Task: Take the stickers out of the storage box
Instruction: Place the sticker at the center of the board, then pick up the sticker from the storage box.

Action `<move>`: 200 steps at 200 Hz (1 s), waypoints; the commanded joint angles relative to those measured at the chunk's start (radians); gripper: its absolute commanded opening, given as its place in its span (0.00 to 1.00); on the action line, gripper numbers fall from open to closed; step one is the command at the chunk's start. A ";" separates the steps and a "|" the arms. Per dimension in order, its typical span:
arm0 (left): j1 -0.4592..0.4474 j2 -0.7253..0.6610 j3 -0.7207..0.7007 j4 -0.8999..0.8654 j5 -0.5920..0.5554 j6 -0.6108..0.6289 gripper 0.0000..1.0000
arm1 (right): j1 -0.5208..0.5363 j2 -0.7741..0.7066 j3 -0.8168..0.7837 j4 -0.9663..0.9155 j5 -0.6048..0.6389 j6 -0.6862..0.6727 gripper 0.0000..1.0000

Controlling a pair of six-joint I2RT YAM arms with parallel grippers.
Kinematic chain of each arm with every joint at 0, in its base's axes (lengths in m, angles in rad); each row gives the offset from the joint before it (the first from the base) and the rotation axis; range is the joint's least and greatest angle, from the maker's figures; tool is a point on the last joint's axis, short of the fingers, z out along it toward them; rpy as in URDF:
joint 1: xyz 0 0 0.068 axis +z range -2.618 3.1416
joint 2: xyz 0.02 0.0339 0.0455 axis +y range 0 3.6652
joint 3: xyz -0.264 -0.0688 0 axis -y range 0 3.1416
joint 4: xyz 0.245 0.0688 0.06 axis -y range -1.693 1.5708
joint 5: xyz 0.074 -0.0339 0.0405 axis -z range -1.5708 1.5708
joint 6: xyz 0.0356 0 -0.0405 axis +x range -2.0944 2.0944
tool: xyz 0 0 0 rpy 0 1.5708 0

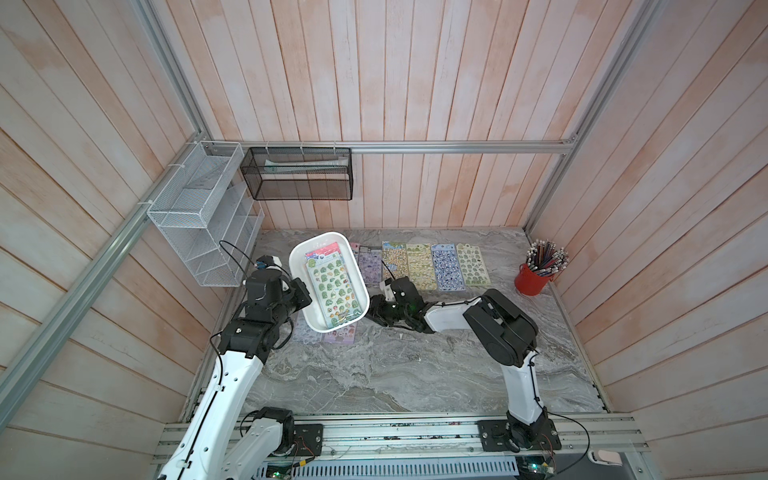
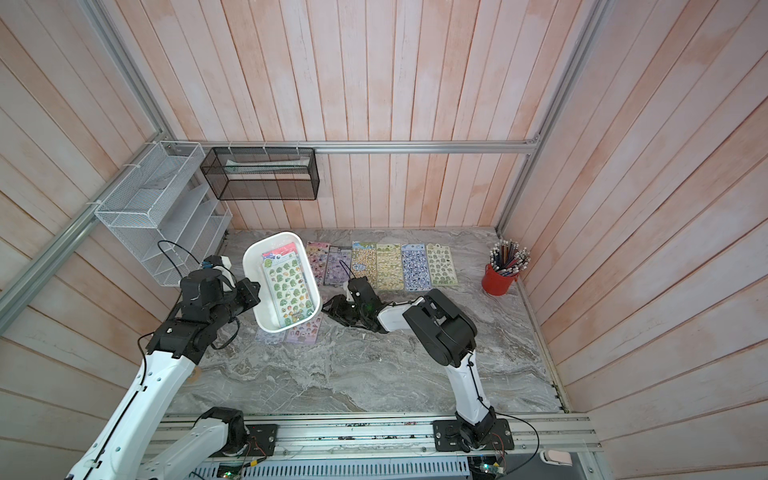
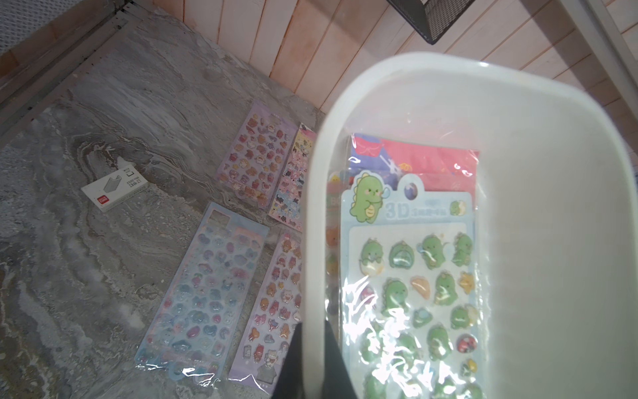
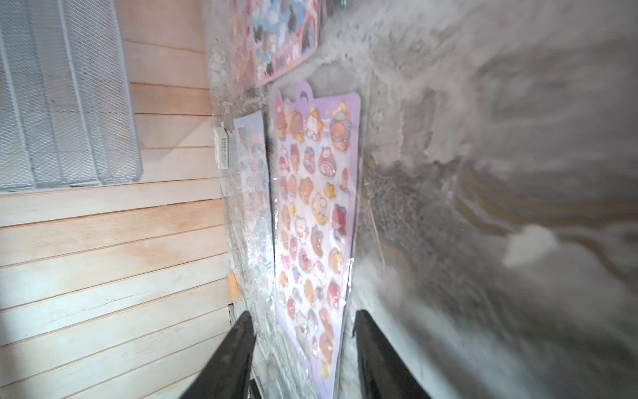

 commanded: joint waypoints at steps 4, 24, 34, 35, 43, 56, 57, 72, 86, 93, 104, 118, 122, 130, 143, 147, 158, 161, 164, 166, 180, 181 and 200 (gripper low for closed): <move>-0.098 0.050 0.003 0.083 -0.032 -0.023 0.00 | -0.065 -0.155 -0.099 -0.027 -0.006 -0.094 0.51; -0.174 0.108 -0.008 0.125 -0.047 -0.055 0.00 | -0.127 -0.288 -0.188 -0.097 0.000 -0.169 0.52; -0.216 0.139 -0.015 0.147 -0.058 -0.070 0.00 | -0.169 -0.362 -0.240 -0.127 0.004 -0.201 0.52; -0.221 0.144 -0.015 0.149 -0.060 -0.071 0.00 | -0.174 -0.369 -0.246 -0.130 0.004 -0.203 0.52; -0.258 0.173 -0.020 0.165 -0.080 -0.078 0.00 | -0.212 -0.428 -0.283 -0.161 0.010 -0.238 0.52; -0.318 0.221 -0.030 0.193 -0.107 -0.091 0.00 | -0.270 -0.542 -0.326 -0.243 0.031 -0.307 0.52; -0.322 0.225 -0.030 0.195 -0.108 -0.091 0.00 | -0.276 -0.546 -0.328 -0.251 0.032 -0.313 0.52; -0.381 0.293 -0.044 0.233 -0.118 -0.116 0.00 | -0.335 -0.662 -0.329 -0.389 0.063 -0.410 0.52; -0.428 0.364 -0.050 0.265 -0.121 -0.143 0.00 | -0.371 -0.751 -0.308 -0.510 0.103 -0.482 0.50; -0.450 0.401 -0.052 0.280 -0.120 -0.156 0.00 | -0.379 -0.786 -0.290 -0.572 0.125 -0.522 0.48; -0.479 0.457 -0.047 0.302 -0.115 -0.171 0.00 | -0.379 -0.825 -0.249 -0.671 0.173 -0.580 0.46; -0.511 0.531 -0.030 0.321 -0.113 -0.184 0.00 | -0.378 -0.855 -0.215 -0.756 0.199 -0.624 0.43; -0.518 0.548 -0.025 0.323 -0.112 -0.188 0.00 | -0.376 -0.862 -0.209 -0.774 0.203 -0.631 0.42; -0.527 0.584 -0.013 0.327 -0.112 -0.195 0.00 | -0.366 -0.866 -0.198 -0.802 0.215 -0.648 0.41; -0.538 0.631 0.001 0.332 -0.112 -0.212 0.00 | -0.335 -0.857 -0.182 -0.850 0.240 -0.666 0.38; -0.540 0.643 0.003 0.333 -0.113 -0.218 0.00 | -0.321 -0.852 -0.178 -0.860 0.252 -0.671 0.37; -0.547 0.665 0.010 0.337 -0.121 -0.239 0.00 | -0.278 -0.833 -0.172 -0.875 0.286 -0.676 0.36; -0.548 0.671 0.010 0.339 -0.123 -0.244 0.00 | -0.268 -0.826 -0.172 -0.877 0.291 -0.677 0.36; -0.549 0.676 0.009 0.343 -0.125 -0.249 0.00 | -0.259 -0.819 -0.172 -0.877 0.295 -0.677 0.36; -0.550 0.679 0.009 0.343 -0.128 -0.253 0.00 | -0.254 -0.814 -0.172 -0.876 0.296 -0.677 0.35; -0.557 0.693 0.001 0.356 -0.138 -0.276 0.00 | -0.231 -0.776 -0.172 -0.868 0.305 -0.676 0.31; -0.558 0.694 0.001 0.357 -0.138 -0.278 0.00 | -0.230 -0.773 -0.172 -0.867 0.305 -0.676 0.30; -0.563 0.706 -0.015 0.378 -0.139 -0.293 0.00 | -0.205 -0.716 -0.167 -0.846 0.309 -0.681 0.24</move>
